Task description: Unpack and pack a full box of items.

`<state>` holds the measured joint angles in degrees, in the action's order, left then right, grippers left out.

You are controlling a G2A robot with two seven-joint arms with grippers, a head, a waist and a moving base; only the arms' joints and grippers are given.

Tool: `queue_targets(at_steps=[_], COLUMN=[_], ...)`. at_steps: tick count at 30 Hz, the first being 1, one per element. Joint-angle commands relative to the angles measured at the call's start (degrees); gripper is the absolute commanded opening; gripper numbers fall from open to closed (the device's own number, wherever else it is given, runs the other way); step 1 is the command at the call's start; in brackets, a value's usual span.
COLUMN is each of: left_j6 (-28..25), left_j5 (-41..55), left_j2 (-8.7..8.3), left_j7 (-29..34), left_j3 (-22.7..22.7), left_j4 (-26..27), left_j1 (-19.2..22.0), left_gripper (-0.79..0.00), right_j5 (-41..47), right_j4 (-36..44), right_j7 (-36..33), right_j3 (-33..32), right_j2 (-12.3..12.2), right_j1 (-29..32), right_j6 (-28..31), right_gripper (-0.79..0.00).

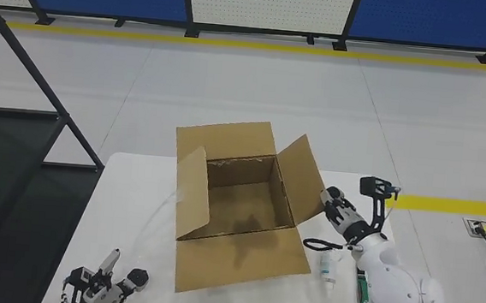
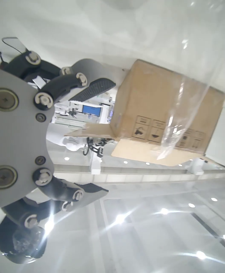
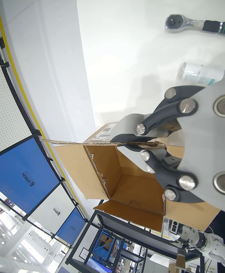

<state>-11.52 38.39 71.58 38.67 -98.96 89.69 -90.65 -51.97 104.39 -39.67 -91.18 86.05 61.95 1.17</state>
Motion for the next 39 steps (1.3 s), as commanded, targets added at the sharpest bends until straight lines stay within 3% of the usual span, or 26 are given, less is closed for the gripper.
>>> queue_targets(at_steps=[1,13,23,39], left_j6=[0.4,3.96,-0.3,-0.57], left_j5=[-0.57,-0.77,1.55,2.27], left_j2=[0.1,1.33,2.14,2.34], left_j7=[-3.23,-19.71,-28.26,-30.86], left_j3=[0.46,6.0,6.08,3.66], left_j4=[-0.28,-3.4,-3.14,-0.46], left_j1=[0.27,6.02,7.34,7.75], left_gripper=[0.0,0.0,0.0,0.0], right_j5=[0.08,1.23,2.56,5.29], right_j4=[-0.2,-1.55,-3.23,-6.5], right_j7=[0.15,0.02,-0.27,0.71], right_j3=[0.16,0.93,0.79,-0.25], right_j2=[-0.14,-1.13,-2.05,-3.47], right_j1=[-0.07,-1.11,-1.94,-3.3], right_j6=[-0.13,0.82,1.92,3.64], right_gripper=[-0.785,-0.785,-0.785,-0.785])
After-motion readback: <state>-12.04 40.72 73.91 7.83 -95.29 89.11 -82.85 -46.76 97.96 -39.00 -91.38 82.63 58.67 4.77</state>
